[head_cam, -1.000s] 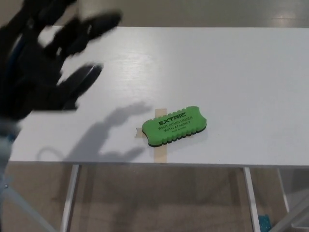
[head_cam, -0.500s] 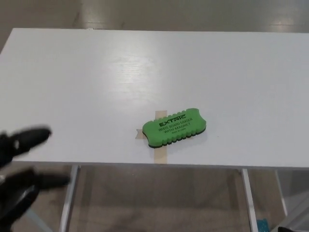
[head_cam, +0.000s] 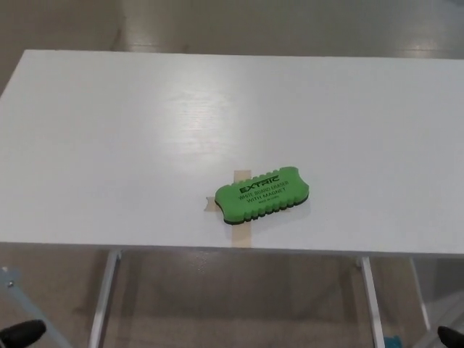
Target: Use the left hand to press on the green eraser and wipe the desk from center to the left and then back to center.
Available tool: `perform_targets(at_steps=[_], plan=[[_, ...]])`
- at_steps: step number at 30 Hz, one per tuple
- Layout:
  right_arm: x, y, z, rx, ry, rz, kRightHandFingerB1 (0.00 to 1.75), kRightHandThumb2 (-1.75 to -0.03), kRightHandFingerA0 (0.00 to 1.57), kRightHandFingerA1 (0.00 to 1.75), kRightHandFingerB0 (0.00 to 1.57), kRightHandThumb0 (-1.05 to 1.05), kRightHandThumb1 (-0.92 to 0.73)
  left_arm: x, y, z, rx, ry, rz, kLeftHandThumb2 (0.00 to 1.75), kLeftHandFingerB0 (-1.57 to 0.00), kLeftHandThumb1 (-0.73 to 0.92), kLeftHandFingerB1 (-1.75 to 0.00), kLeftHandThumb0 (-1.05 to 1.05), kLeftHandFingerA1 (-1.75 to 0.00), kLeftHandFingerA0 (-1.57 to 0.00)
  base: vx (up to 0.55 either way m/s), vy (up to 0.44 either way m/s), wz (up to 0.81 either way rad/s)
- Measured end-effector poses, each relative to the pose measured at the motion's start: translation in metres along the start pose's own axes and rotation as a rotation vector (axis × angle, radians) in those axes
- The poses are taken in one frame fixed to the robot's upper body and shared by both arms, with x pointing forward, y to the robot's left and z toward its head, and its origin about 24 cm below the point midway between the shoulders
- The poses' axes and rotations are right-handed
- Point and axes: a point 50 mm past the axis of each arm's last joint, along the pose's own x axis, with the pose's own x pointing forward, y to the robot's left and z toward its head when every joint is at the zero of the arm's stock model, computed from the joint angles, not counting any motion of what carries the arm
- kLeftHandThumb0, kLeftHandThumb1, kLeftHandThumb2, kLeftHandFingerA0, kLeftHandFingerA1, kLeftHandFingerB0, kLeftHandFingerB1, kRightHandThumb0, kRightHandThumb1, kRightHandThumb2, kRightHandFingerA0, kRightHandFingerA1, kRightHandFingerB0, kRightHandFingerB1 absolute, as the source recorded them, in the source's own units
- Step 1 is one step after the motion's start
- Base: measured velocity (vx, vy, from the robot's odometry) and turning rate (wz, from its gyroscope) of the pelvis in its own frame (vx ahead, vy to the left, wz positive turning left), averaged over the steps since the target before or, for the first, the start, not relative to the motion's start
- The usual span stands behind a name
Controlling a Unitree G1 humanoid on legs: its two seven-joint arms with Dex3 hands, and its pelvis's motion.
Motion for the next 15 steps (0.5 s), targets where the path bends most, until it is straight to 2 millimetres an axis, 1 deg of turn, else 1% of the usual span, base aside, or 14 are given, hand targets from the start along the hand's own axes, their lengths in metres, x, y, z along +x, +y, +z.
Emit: perform_targets(at_steps=[2,5,6,7,8,13,14,15], plan=[[0.000,0.000,0.000,-0.001,0.002,0.002,0.35,-0.64,0.69,0.43,0.47,-0.45,-0.75,0.002,0.007,-0.009,-0.024,0.025,0.037,0.59,-0.55,0.62,-0.37,-0.41,-0.47,-0.82,0.00,0.000,0.00],[-0.001,0.001,-0.002,-0.002,0.008,0.005,0.35,-0.64,0.69,0.43,0.46,-0.44,-0.75,0.005,0.016,-0.022,-0.059,0.062,0.089,0.59,-0.54,0.61,-0.37,-0.42,-0.47,-0.81,0.00,0.000,0.00],[-0.001,0.002,-0.002,-0.003,0.011,0.006,0.50,-0.92,0.61,0.58,0.39,-0.48,-0.64,0.005,0.018,-0.025,-0.063,0.071,0.099,0.58,-0.55,0.52,-0.37,-0.49,-0.48,-0.75,0.00,0.000,0.00],[-0.002,0.003,-0.005,-0.004,0.024,0.011,0.50,-0.92,0.61,0.58,0.39,-0.48,-0.64,0.008,0.023,-0.034,-0.080,0.099,0.132,0.58,-0.55,0.52,-0.37,-0.49,-0.48,-0.75,0.00,0.000,0.00],[-0.002,0.003,-0.006,-0.004,0.027,0.012,0.50,-0.93,0.61,0.59,0.39,-0.50,-0.64,0.008,0.024,-0.036,-0.084,0.105,0.140,0.58,-0.55,0.56,-0.37,-0.51,-0.47,-0.73,0.00,0.000,0.00],[-0.005,0.006,-0.013,-0.012,0.061,0.025,0.50,-0.93,0.61,0.59,0.39,-0.50,-0.64,0.013,0.034,-0.060,-0.117,0.194,0.242,0.58,-0.55,0.56,-0.37,-0.52,-0.46,-0.73,0.00,0.000,0.00],[-0.005,0.006,-0.014,-0.013,0.066,0.027,0.50,-0.93,0.61,0.59,0.39,-0.49,-0.64,0.014,0.035,-0.063,-0.119,0.207,0.256,0.60,-0.53,0.51,-0.38,-0.55,-0.48,-0.73,0.00,0.000,0.00],[-0.006,0.007,-0.016,-0.017,0.075,0.032,0.50,-0.93,0.61,0.59,0.39,-0.49,-0.64,0.015,0.036,-0.069,-0.116,0.233,0.279,0.60,-0.53,0.51,-0.38,-0.55,-0.48,-0.73,0.00,0.000,0.00]])
